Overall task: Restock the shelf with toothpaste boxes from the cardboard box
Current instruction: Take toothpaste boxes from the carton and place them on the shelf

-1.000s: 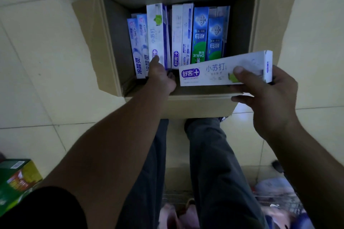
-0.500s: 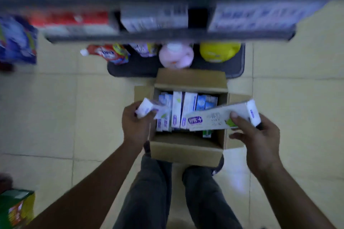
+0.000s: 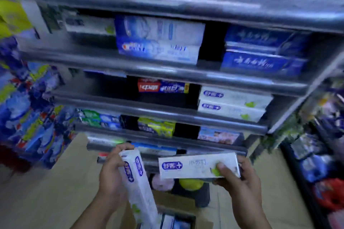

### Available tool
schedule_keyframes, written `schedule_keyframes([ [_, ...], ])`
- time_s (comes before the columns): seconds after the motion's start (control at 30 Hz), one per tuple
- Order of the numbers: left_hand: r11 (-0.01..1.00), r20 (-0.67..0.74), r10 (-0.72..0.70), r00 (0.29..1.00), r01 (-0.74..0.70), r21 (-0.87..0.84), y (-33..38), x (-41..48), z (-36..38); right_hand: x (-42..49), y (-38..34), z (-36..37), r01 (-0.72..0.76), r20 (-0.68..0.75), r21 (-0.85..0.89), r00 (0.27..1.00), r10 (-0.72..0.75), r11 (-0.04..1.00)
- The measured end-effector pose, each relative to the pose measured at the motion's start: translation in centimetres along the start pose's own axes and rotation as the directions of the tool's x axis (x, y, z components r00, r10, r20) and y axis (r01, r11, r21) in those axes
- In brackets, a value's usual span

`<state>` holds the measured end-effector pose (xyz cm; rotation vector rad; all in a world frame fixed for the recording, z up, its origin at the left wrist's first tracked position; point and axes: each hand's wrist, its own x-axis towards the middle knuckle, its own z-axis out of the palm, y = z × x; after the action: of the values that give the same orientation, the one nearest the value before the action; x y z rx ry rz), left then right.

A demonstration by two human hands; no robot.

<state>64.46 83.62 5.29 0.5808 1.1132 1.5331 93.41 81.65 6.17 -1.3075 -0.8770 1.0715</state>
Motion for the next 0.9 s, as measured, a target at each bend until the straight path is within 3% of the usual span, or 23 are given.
schedule_keyframes([
  [0.13, 0.982, -0.051, 0.069, 0.996, -0.059, 0.182, 5.5, -0.9, 3.9, -0.2, -6.1, -0.7, 0.143, 0.013, 0.072, 0.989, -0.145, 0.987],
  [0.27, 0.918, 0.126, 0.137, 0.983, -0.174, 0.356, 9.4, -2.5, 7.0, 0.2, -10.9, -0.8, 0.214, 0.013, 0.155, 0.976, -0.219, 0.964],
  [0.5, 0.932, 0.163, 0.167, 0.972, -0.209, 0.294, 15.7, -3.8, 8.6, -0.5, -16.6, 3.6, 0.297, 0.036, 0.276, 0.947, -0.318, 0.914],
  [0.73, 0.897, 0.19, 0.281, 0.941, -0.328, 0.297, 22.0, -0.1, 3.6, -0.4, -18.4, 13.4, 0.4, -0.002, 0.333, 0.906, -0.424, 0.854],
  [0.9, 0.907, 0.145, 0.278, 0.95, -0.309, 0.286, 26.3, 3.7, -1.4, 0.1, -18.0, 21.8, 0.404, 0.012, 0.306, 0.904, -0.428, 0.862],
])
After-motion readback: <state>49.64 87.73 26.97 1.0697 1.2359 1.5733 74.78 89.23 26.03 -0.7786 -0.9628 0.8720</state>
